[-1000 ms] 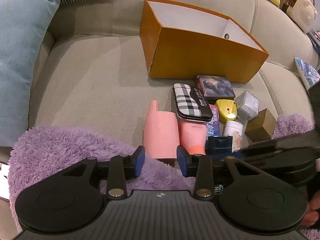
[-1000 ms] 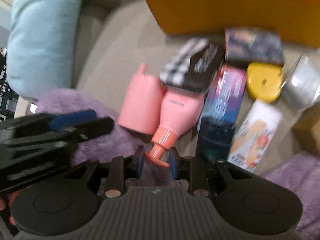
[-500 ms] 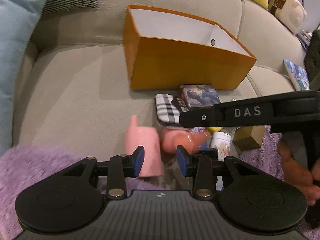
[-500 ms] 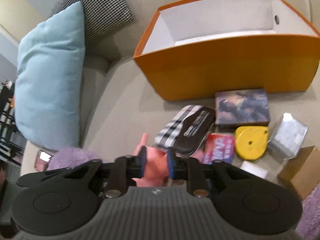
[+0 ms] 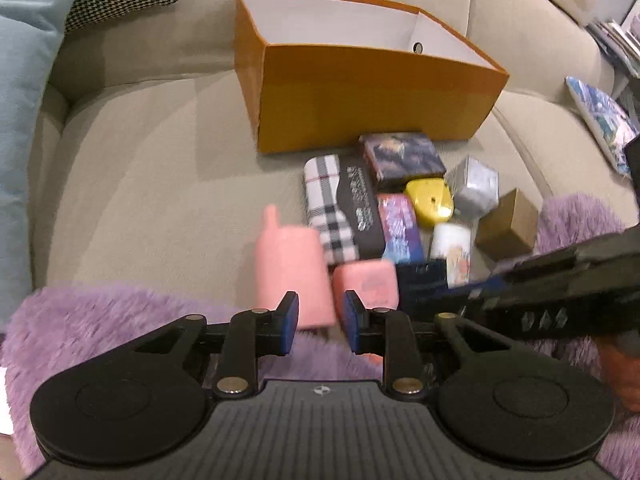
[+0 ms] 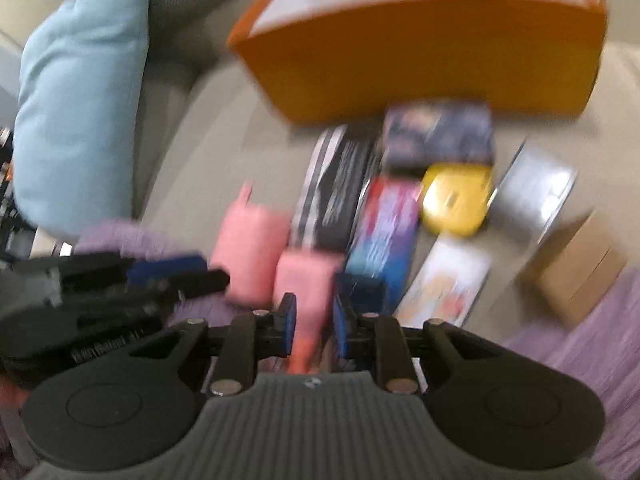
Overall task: Organize rigid objects
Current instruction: 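Move left tool toward pink cup while right tool approaches pink pump bottle, then close left tool on pink cup while right tool grasps pink pump bottle, then lift pink cup with left tool while right tool carries pump bottle over box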
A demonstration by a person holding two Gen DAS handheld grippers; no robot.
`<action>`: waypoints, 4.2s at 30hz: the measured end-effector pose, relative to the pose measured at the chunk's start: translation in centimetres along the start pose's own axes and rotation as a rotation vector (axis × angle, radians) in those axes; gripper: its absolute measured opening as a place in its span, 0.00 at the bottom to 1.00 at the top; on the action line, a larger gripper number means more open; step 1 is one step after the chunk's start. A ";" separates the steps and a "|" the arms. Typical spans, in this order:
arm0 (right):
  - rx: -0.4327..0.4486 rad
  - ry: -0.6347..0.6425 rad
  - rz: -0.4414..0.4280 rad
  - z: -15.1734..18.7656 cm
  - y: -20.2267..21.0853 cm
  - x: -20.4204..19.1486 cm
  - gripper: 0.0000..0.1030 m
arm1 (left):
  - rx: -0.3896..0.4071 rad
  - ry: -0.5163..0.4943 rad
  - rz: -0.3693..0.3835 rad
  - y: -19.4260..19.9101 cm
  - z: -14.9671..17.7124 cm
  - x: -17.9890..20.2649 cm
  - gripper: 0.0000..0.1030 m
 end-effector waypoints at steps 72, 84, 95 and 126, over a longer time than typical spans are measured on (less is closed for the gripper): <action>0.284 0.265 0.152 -5.5 1.2 -0.2 0.28 | -0.100 0.024 -0.112 -7.0 -3.4 0.6 0.69; 0.281 0.245 0.129 -5.4 1.6 0.2 0.28 | -0.051 -0.007 -0.113 -3.4 -3.5 0.6 0.59; 0.364 0.244 0.073 -5.5 5.5 -0.9 0.27 | 0.217 0.061 -0.108 3.2 -4.2 0.7 0.59; 0.410 0.107 0.084 -31.6 1.0 8.1 0.26 | 0.332 -0.296 -0.087 -10.6 -26.4 1.8 0.59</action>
Point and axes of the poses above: each gripper's, at about its wrist camera, not at the fingertips, and y roughly against the way its jaws point, x to its right, z to its underside, the point moved 4 cm from there along -y, roughly the way its jaws point, and after that the axes turned 15 degrees about -z, right-handed, at the moved point
